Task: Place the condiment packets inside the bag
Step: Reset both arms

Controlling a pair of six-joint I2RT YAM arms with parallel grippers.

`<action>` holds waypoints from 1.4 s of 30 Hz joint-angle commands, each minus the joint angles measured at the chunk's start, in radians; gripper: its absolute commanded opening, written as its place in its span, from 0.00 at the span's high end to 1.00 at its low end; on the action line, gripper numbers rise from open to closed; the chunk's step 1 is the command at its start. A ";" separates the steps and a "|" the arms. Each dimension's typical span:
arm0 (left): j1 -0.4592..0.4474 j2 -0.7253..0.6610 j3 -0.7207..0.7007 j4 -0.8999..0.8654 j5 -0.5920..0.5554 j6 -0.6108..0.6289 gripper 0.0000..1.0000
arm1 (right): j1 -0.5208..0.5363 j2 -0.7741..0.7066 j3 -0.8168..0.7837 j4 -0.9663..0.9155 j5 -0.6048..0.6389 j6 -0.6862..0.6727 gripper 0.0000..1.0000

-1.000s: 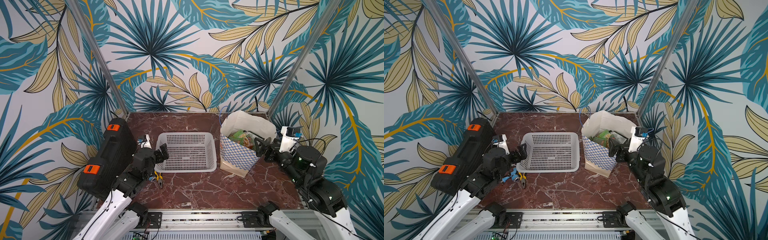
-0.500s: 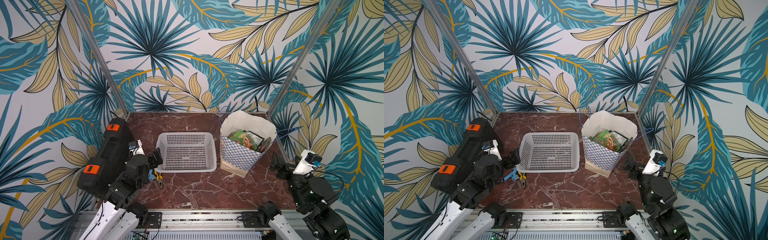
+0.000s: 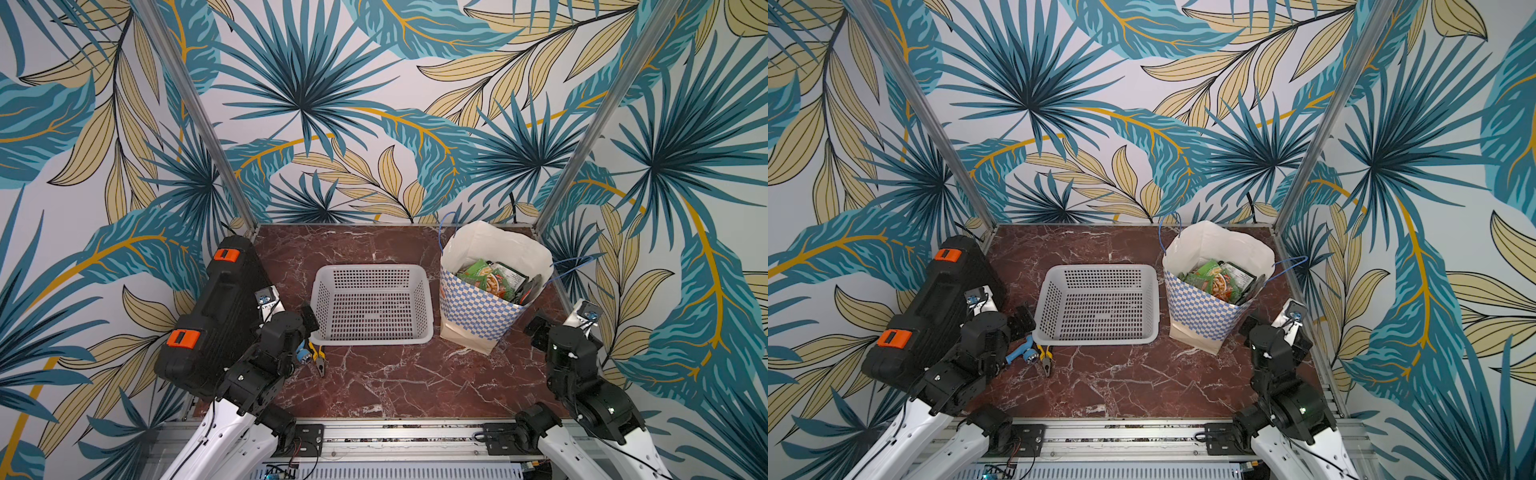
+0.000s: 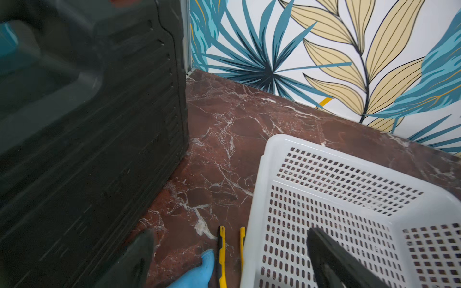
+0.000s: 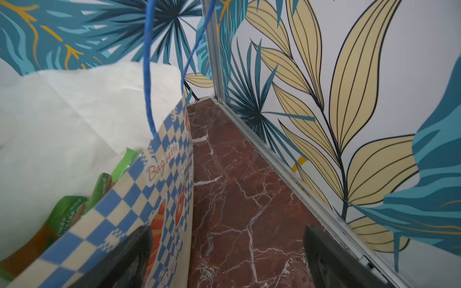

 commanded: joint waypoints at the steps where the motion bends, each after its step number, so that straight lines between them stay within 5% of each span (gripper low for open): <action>1: 0.034 0.034 -0.030 0.039 -0.038 0.044 0.00 | -0.019 0.003 -0.033 0.055 0.084 0.062 0.00; 5: 0.101 0.106 -0.044 0.100 0.010 0.076 0.00 | -0.092 0.015 -0.084 0.131 0.067 0.041 0.00; 12: 0.245 0.237 -0.069 0.222 0.115 0.146 0.00 | -0.450 0.186 -0.157 0.315 -0.229 0.041 0.00; 19: 0.334 0.328 -0.096 0.370 0.169 0.241 0.00 | -0.637 0.416 -0.197 0.540 -0.350 0.032 0.00; 27: 0.351 0.424 -0.115 0.528 0.102 0.345 0.00 | -0.642 0.580 -0.279 0.833 -0.392 -0.043 0.01; 34: 0.354 0.491 -0.189 0.758 0.186 0.461 0.00 | -0.617 0.609 -0.333 1.015 -0.463 -0.110 0.00; 42: 0.355 0.598 -0.201 0.896 0.253 0.478 0.00 | -0.431 0.724 -0.355 1.247 -0.404 -0.270 0.00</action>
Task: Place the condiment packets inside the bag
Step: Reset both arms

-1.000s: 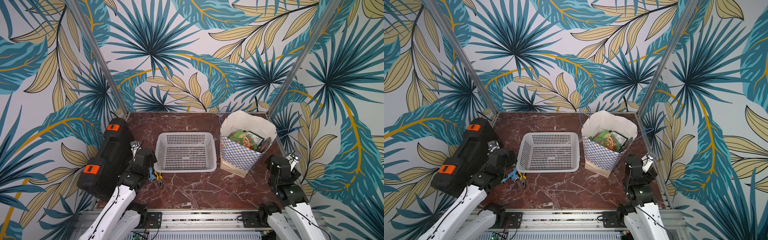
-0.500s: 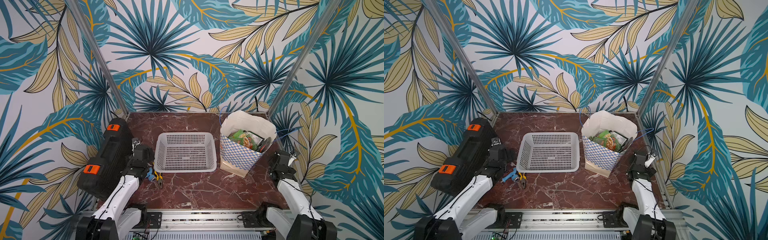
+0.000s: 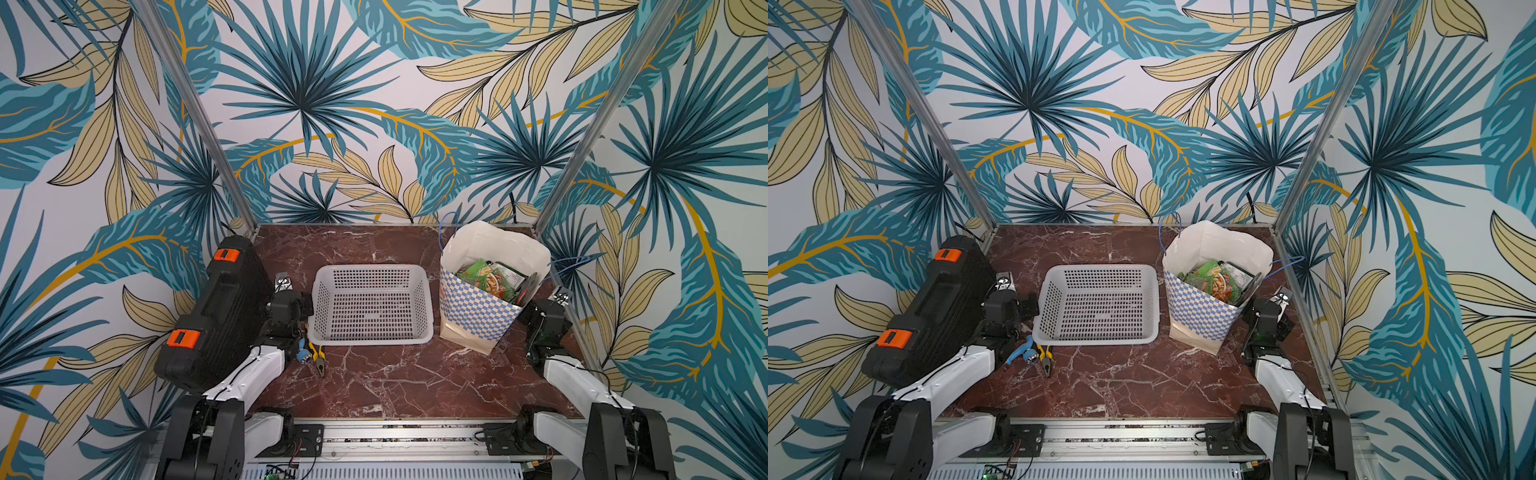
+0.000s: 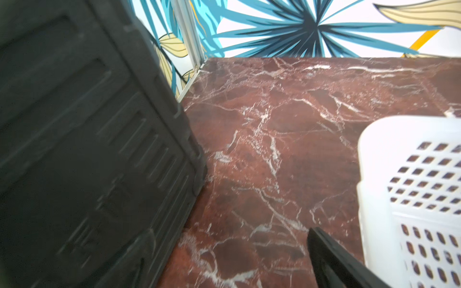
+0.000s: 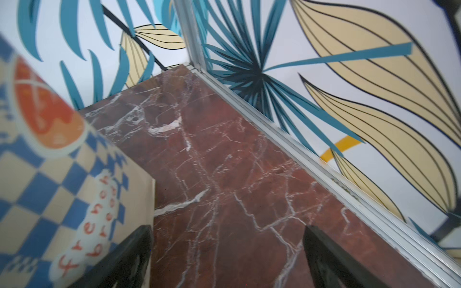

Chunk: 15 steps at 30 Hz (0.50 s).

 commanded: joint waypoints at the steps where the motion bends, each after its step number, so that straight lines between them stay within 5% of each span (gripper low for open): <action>1: 0.007 0.038 -0.015 0.074 0.043 0.033 0.00 | 0.069 0.048 -0.024 0.166 0.017 -0.105 0.00; 15: 0.007 0.171 -0.009 0.327 0.096 0.047 0.00 | 0.138 0.288 0.006 0.449 -0.097 -0.199 0.00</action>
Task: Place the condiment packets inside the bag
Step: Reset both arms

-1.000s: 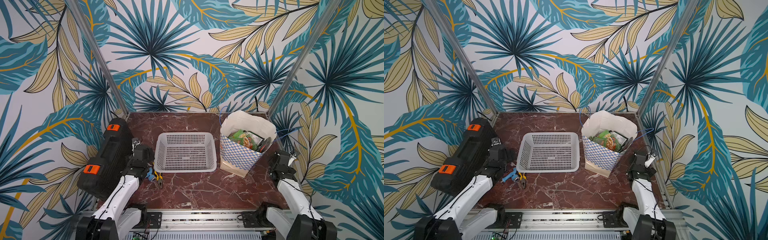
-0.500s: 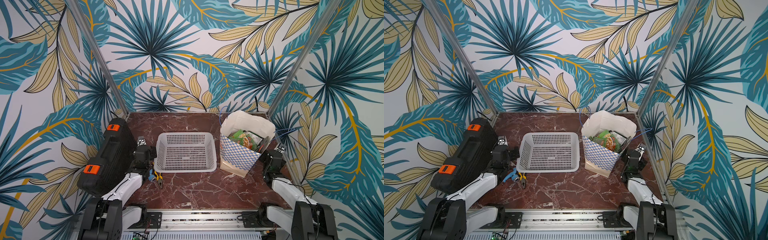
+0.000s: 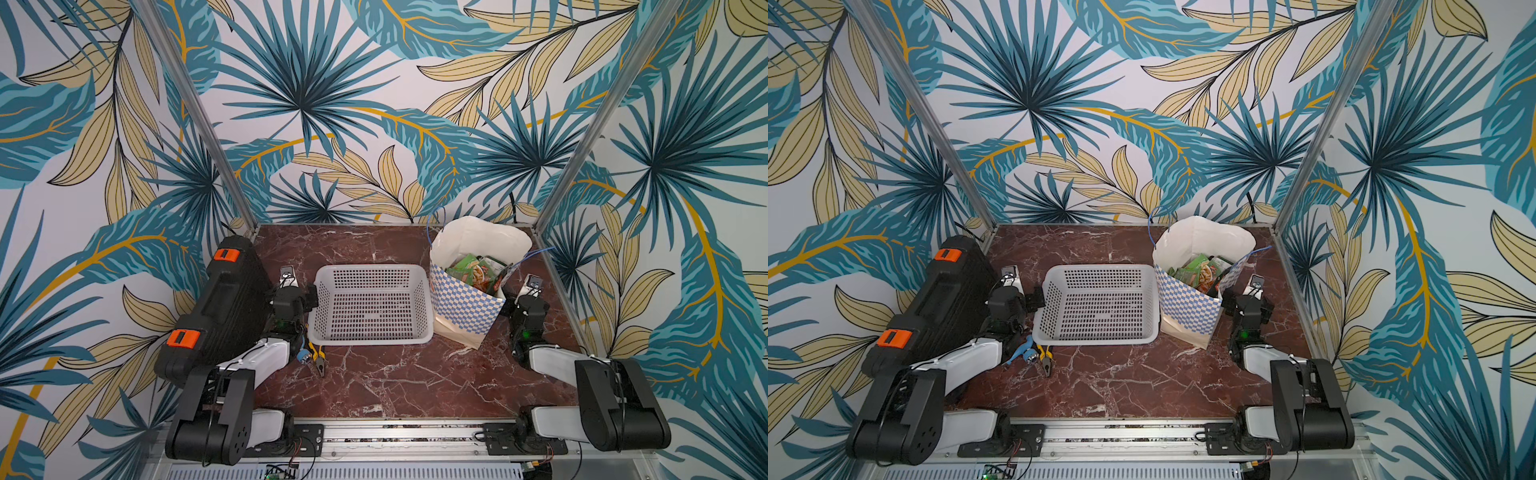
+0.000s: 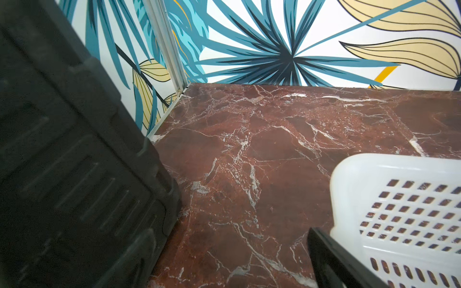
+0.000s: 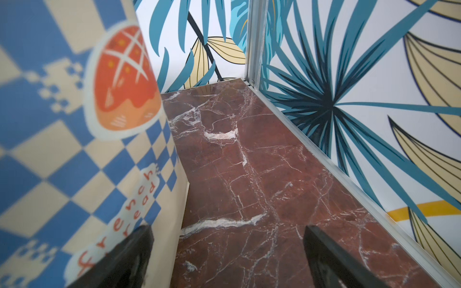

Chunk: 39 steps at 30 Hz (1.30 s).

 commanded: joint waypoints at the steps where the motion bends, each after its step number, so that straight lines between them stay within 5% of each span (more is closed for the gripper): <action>1: 0.007 0.031 -0.010 0.086 0.048 0.036 0.00 | 0.024 0.050 0.000 0.115 -0.067 -0.048 0.00; 10: 0.007 0.088 -0.073 0.275 0.050 0.070 0.00 | 0.035 0.126 0.042 0.107 -0.154 -0.096 0.00; 17: -0.009 0.210 -0.050 0.358 0.205 0.158 0.00 | 0.035 0.124 0.042 0.102 -0.154 -0.095 0.00; 39: 0.001 0.194 -0.031 0.294 0.199 0.141 0.00 | 0.036 0.126 0.042 0.102 -0.153 -0.096 0.01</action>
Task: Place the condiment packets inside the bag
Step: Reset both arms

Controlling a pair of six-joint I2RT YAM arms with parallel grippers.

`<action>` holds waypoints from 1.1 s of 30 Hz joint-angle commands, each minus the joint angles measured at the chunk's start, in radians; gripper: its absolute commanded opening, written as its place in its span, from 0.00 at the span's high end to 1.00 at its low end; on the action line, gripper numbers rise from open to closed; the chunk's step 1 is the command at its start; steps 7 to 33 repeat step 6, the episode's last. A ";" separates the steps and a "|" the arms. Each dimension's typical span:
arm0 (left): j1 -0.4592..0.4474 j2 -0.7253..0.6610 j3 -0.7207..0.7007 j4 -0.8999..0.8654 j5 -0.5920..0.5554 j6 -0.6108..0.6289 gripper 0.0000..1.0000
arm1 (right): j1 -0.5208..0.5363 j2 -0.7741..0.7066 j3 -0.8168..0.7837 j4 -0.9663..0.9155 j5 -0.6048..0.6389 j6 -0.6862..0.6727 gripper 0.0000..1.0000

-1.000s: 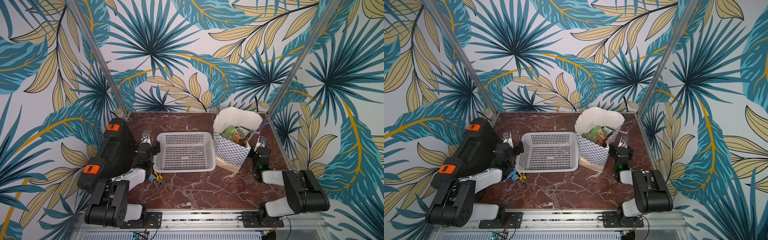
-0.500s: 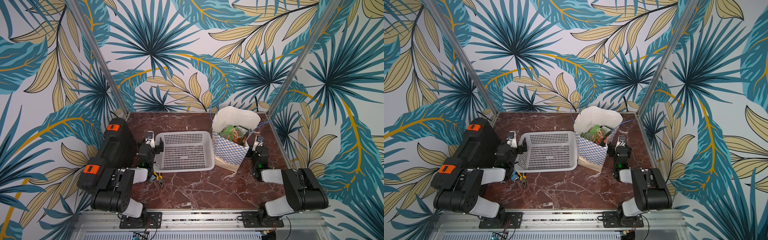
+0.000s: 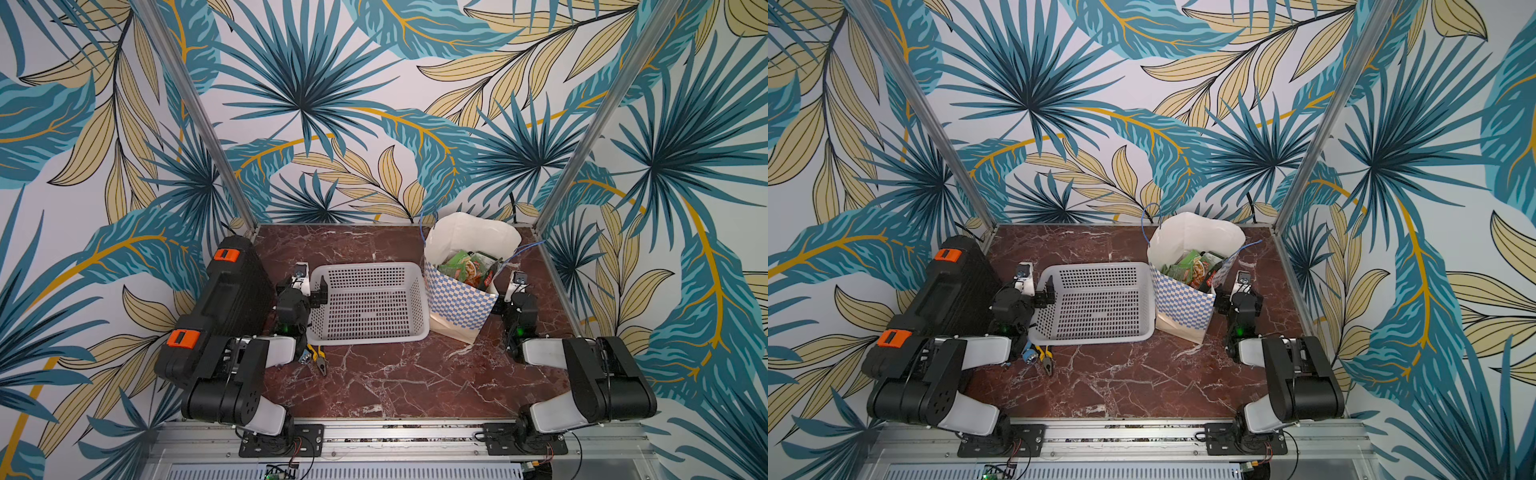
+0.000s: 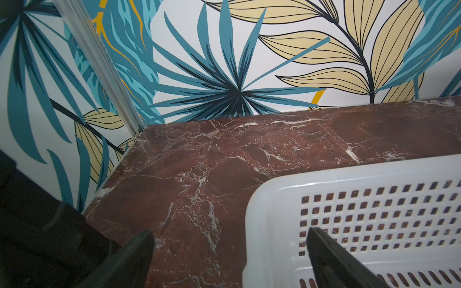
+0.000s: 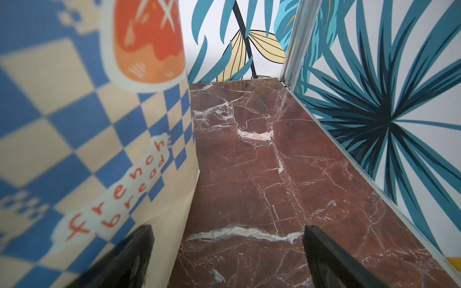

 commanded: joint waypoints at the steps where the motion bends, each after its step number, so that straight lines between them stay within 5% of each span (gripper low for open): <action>1: 0.007 0.022 0.001 -0.071 0.009 0.018 0.00 | 0.019 0.007 0.010 0.007 -0.044 -0.013 0.01; 33: 0.007 0.022 0.001 -0.072 0.007 0.018 0.00 | 0.021 0.005 0.010 0.008 -0.044 -0.013 0.00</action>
